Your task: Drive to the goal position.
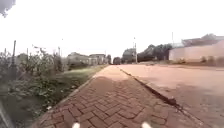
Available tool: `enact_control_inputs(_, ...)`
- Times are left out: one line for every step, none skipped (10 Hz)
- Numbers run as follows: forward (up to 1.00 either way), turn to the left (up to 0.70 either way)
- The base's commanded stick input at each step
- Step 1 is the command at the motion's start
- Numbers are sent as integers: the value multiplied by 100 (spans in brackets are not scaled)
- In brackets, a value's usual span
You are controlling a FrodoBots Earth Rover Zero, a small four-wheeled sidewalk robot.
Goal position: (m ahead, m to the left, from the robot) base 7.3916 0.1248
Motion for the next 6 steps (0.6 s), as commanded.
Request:
enact_control_inputs(70, 0)
enact_control_inputs(70, 0)
enact_control_inputs(70, 0)
enact_control_inputs(70, 0)
enact_control_inputs(70, 0)
enact_control_inputs(70, 0)
